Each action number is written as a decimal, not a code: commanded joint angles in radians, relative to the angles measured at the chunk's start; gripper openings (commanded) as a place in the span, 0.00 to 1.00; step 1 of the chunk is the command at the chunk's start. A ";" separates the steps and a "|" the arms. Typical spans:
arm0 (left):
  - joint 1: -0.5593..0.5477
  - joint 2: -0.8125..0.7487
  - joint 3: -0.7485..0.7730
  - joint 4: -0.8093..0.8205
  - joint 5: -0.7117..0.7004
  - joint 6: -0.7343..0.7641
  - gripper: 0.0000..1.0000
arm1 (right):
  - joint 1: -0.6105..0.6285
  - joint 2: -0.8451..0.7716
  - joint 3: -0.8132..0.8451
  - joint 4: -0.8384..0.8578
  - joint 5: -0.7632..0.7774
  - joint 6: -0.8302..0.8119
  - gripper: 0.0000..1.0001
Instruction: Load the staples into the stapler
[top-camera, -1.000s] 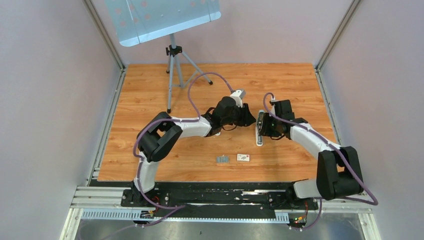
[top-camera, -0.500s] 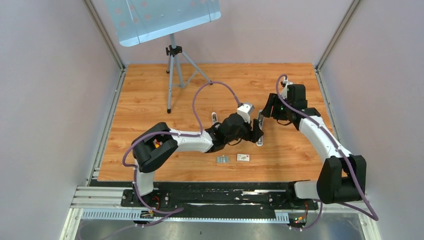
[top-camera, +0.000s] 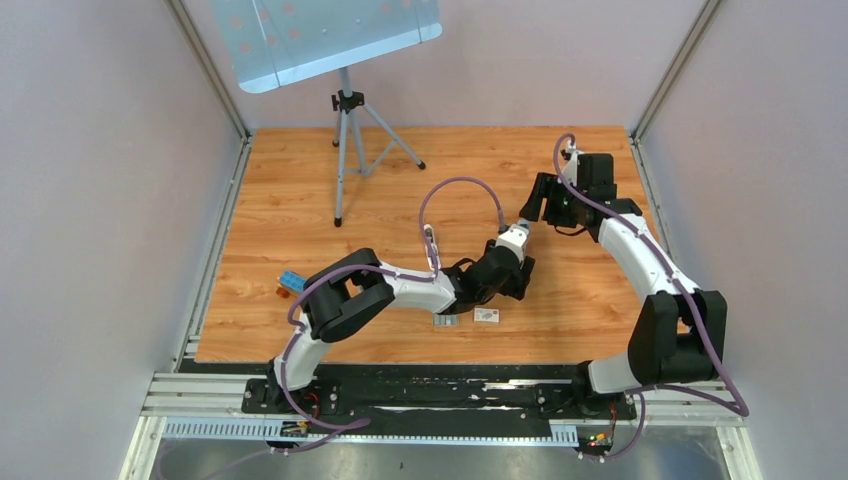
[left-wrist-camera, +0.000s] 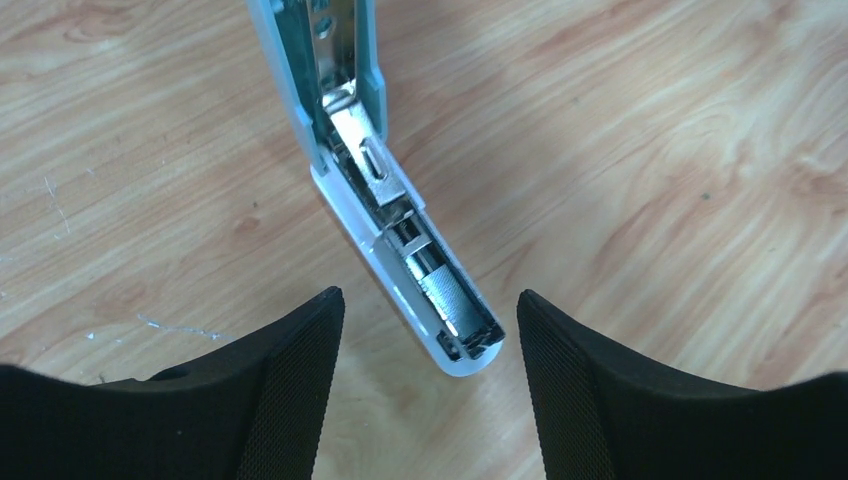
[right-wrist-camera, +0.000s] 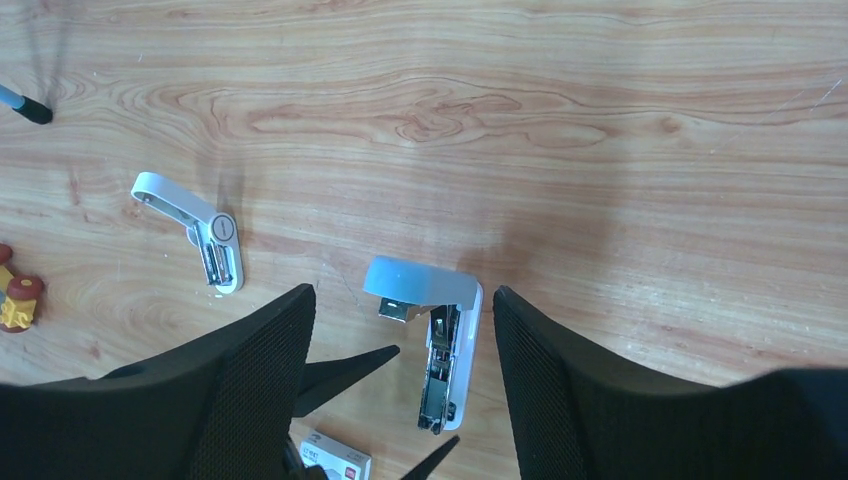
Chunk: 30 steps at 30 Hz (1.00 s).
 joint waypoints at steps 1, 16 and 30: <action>-0.009 0.042 0.033 -0.025 -0.040 0.027 0.65 | -0.019 0.022 0.040 -0.029 -0.027 -0.029 0.68; -0.009 -0.009 -0.034 -0.005 -0.094 0.110 0.41 | -0.040 0.072 0.071 -0.059 -0.044 -0.037 0.64; -0.010 -0.014 -0.053 0.015 -0.080 0.121 0.31 | -0.071 0.068 0.055 -0.129 -0.049 -0.056 0.48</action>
